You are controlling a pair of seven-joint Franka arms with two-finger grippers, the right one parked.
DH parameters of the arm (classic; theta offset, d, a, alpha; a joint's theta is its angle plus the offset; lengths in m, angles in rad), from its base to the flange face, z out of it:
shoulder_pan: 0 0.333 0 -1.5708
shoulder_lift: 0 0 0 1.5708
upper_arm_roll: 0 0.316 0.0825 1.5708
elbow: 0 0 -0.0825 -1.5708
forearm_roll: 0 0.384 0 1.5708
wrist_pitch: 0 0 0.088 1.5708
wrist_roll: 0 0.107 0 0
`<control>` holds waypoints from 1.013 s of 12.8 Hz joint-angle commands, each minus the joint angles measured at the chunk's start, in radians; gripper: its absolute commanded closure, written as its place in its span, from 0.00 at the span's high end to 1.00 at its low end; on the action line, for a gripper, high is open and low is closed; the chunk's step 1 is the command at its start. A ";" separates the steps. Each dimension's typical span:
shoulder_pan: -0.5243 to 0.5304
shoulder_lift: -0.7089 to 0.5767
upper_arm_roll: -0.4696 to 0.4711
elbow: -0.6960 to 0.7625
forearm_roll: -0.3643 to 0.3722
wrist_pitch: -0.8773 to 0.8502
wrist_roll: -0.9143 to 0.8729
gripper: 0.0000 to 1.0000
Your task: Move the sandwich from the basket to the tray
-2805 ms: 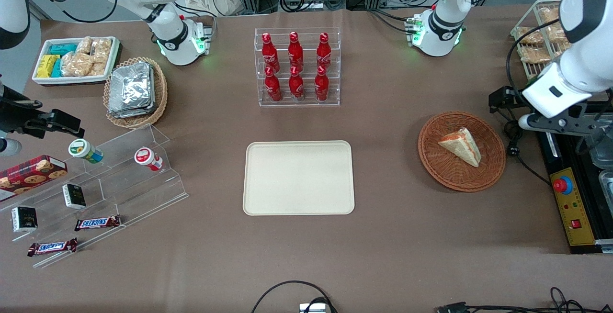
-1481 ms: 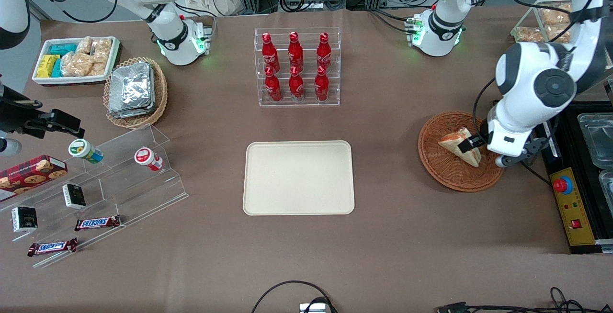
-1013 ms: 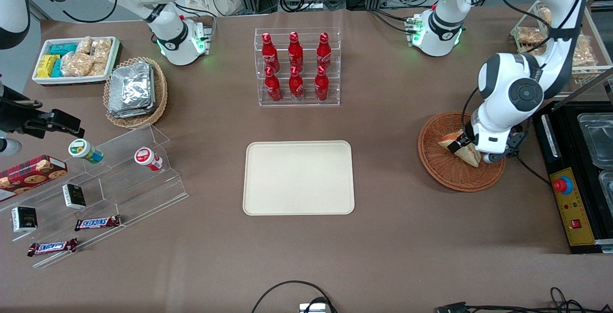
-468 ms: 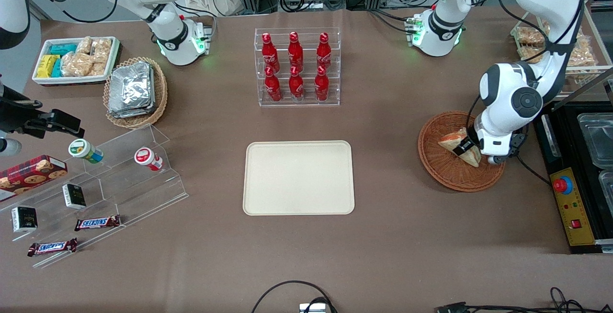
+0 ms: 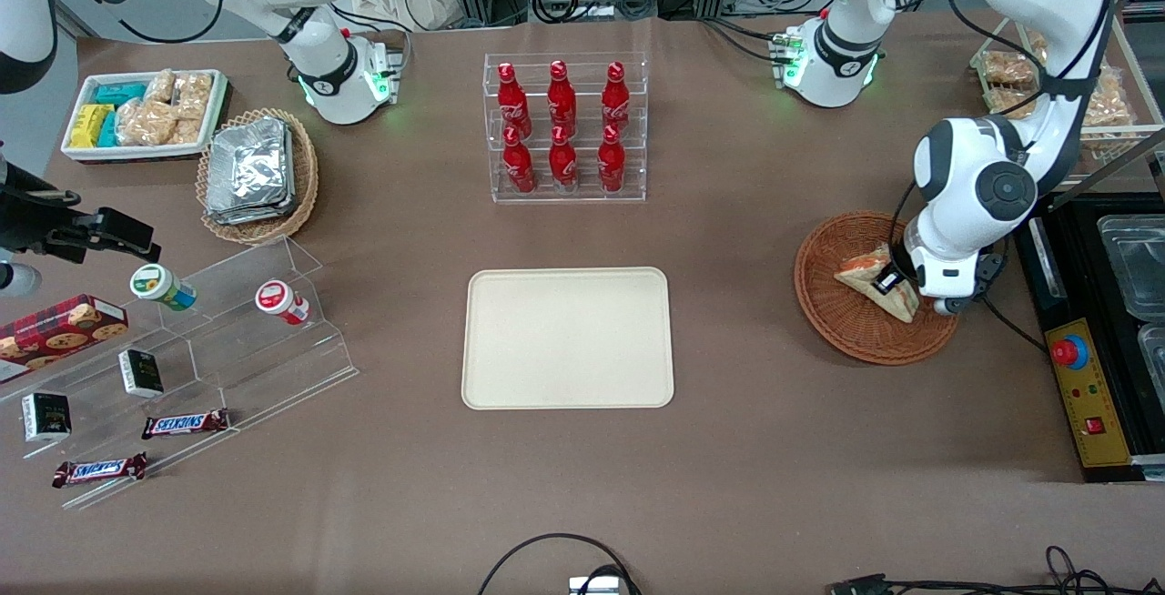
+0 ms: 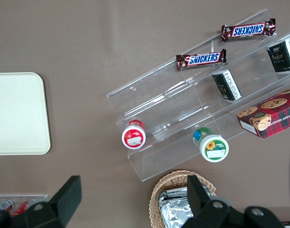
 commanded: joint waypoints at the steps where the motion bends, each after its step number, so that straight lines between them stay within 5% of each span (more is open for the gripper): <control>1: -0.014 -0.066 -0.047 0.138 -0.002 -0.242 0.053 0.00; 7: -0.023 0.114 -0.362 0.603 -0.051 -0.579 0.108 0.00; 13: -0.299 0.602 -0.401 0.951 0.206 -0.557 0.142 0.00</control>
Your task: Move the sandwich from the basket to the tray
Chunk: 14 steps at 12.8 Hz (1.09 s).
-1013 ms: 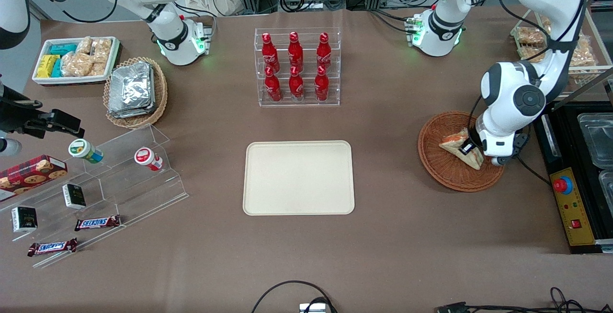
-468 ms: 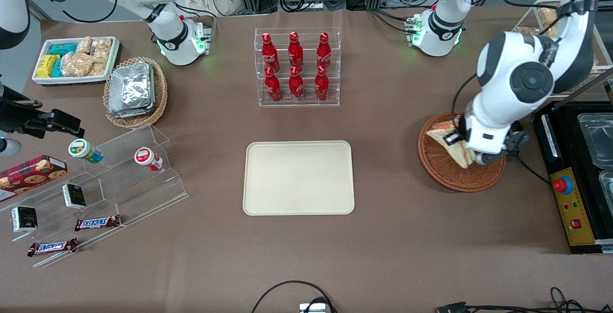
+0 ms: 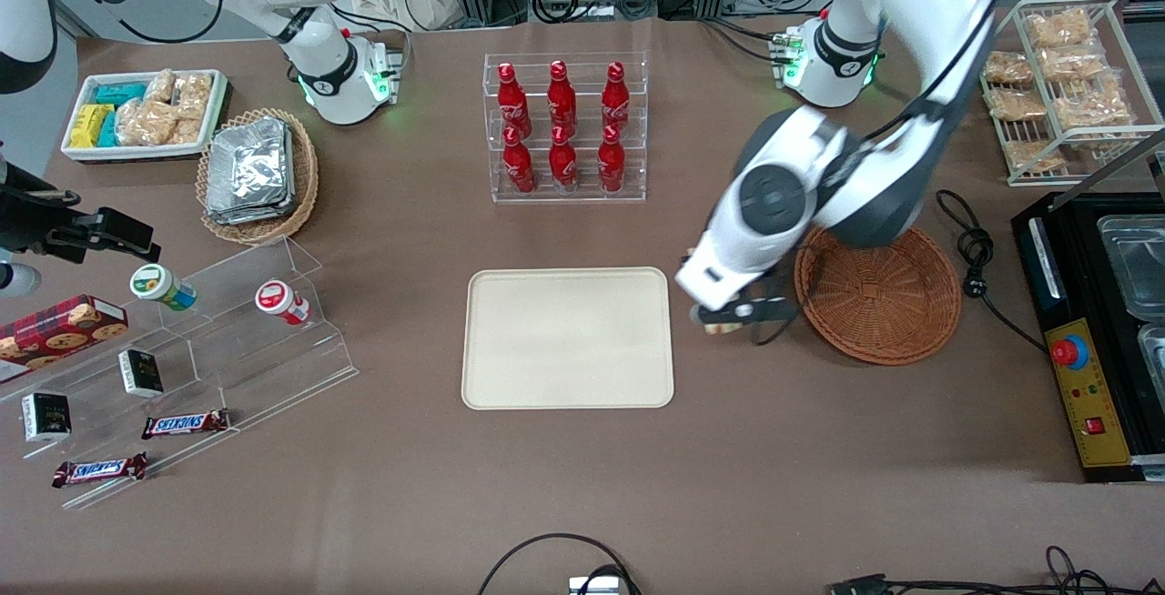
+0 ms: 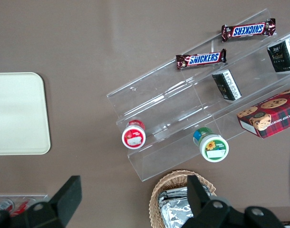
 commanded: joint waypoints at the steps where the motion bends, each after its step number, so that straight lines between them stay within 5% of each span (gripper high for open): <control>1: -0.056 0.216 0.003 0.194 0.061 -0.025 0.010 0.00; 7: -0.090 0.300 0.008 0.195 0.074 0.089 0.001 0.00; 9: -0.090 0.322 0.008 0.195 0.074 0.144 -0.006 0.38; 10: -0.090 0.335 0.008 0.195 0.074 0.190 -0.027 0.83; 11: -0.090 0.333 0.008 0.195 0.074 0.208 -0.042 1.00; 14: -0.078 0.292 0.006 0.194 0.074 0.179 -0.045 1.00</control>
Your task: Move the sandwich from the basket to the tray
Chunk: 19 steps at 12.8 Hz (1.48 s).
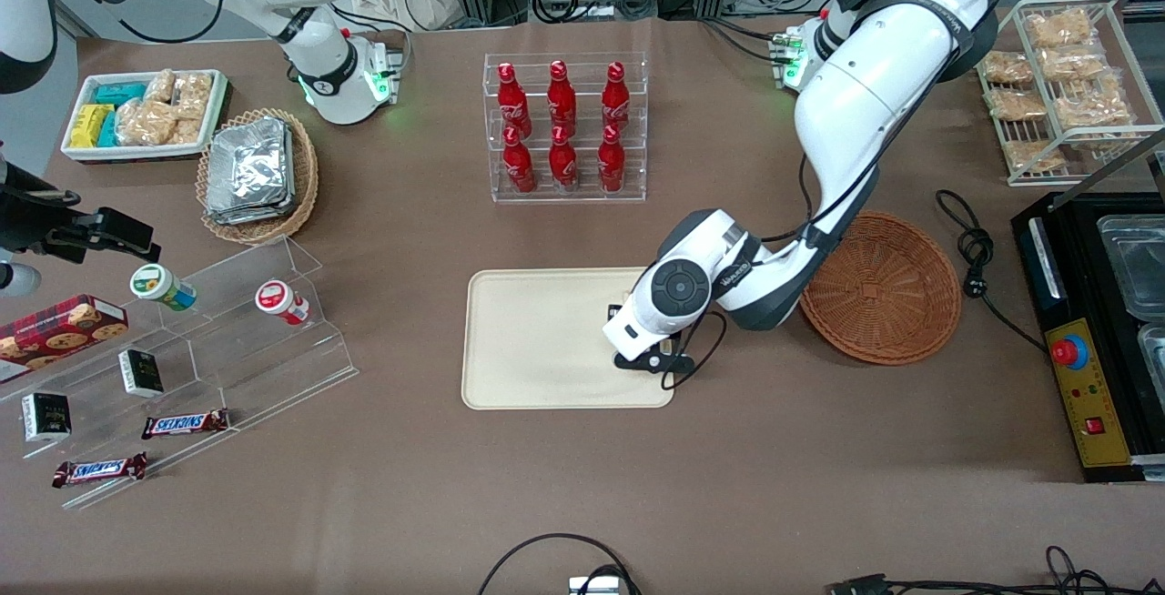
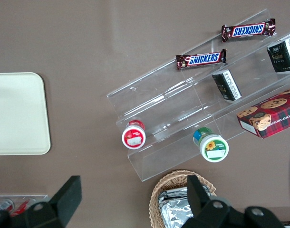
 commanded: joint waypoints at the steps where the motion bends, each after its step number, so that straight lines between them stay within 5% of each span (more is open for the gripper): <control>1: 0.000 -0.042 0.002 0.027 0.013 -0.069 -0.024 1.00; 5: 0.035 -0.209 0.035 0.003 0.004 -0.324 -0.013 1.00; 11: 0.414 -0.649 -0.180 -0.546 -0.059 -0.082 0.023 1.00; 19: 0.639 -0.783 -0.202 -0.438 -0.216 -0.304 0.390 1.00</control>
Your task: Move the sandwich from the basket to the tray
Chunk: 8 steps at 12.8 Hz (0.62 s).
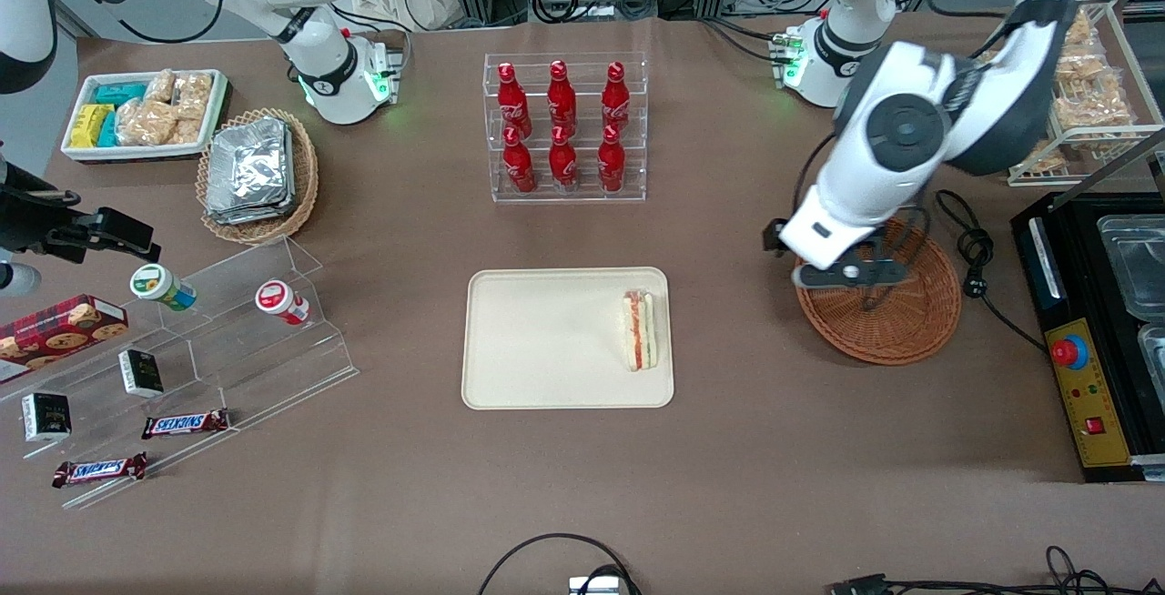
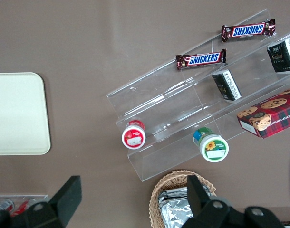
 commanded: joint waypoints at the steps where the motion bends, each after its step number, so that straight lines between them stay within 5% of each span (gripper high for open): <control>1: 0.094 -0.009 -0.011 0.049 -0.033 -0.058 0.112 1.00; 4: 0.180 -0.032 0.001 0.052 -0.056 -0.101 0.248 1.00; 8: -0.033 -0.069 0.321 0.092 -0.087 -0.147 0.368 1.00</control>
